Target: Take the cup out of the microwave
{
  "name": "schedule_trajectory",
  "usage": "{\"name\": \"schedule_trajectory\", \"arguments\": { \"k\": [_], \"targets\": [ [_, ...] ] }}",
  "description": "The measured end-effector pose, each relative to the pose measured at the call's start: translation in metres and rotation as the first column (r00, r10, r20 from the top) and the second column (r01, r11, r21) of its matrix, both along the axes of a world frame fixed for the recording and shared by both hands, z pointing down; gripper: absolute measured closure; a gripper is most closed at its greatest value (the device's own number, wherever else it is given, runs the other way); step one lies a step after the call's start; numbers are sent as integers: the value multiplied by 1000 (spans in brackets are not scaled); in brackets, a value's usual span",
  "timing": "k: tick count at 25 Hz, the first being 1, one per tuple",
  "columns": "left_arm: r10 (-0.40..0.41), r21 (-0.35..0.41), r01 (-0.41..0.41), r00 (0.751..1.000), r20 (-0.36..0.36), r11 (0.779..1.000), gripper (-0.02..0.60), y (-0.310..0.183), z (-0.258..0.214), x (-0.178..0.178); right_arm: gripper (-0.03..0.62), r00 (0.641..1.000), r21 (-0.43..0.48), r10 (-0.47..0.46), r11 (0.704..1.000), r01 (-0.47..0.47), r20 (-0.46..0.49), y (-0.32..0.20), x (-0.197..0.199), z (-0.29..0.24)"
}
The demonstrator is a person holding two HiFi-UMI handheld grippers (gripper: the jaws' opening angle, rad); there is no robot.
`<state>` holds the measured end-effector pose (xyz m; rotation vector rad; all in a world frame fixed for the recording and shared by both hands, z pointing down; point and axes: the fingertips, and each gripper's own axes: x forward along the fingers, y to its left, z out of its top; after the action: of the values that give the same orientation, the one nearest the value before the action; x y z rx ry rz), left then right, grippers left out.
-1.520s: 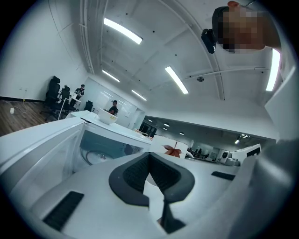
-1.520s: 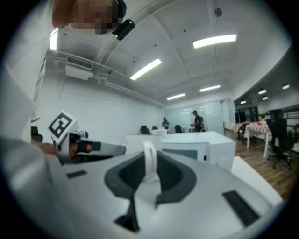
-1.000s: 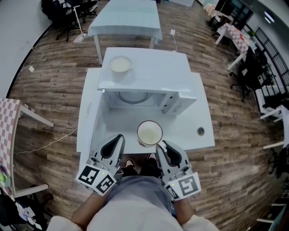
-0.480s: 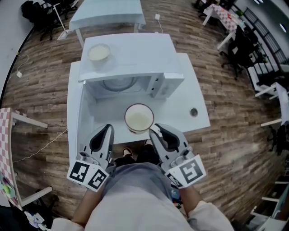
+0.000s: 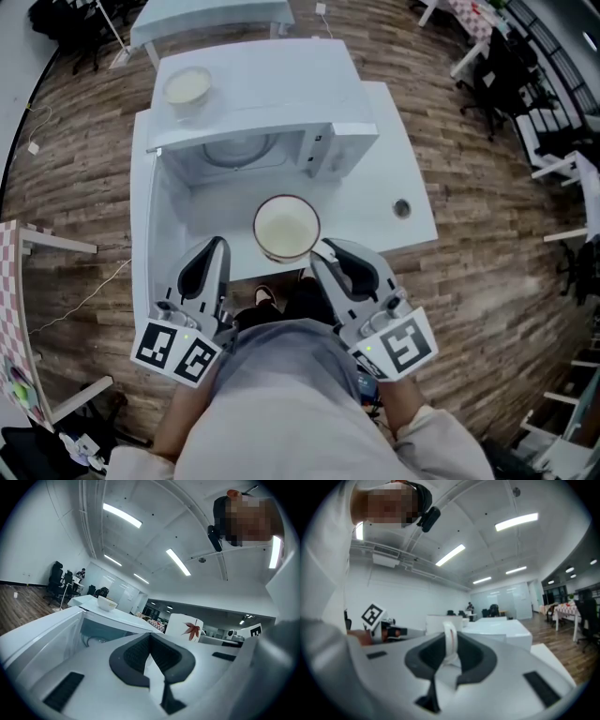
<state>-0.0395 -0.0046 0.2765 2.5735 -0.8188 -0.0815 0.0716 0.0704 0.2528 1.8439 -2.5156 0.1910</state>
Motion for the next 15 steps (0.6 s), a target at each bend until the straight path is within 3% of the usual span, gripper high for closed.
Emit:
{"name": "schedule_trajectory", "arguments": {
  "k": [15],
  "targets": [
    [2, -1, -2, 1000, -16, 1000, 566, 1, -6, 9, 522, 1000, 2, -4, 1000, 4, 5, 0, 6, -3]
  ]
}}
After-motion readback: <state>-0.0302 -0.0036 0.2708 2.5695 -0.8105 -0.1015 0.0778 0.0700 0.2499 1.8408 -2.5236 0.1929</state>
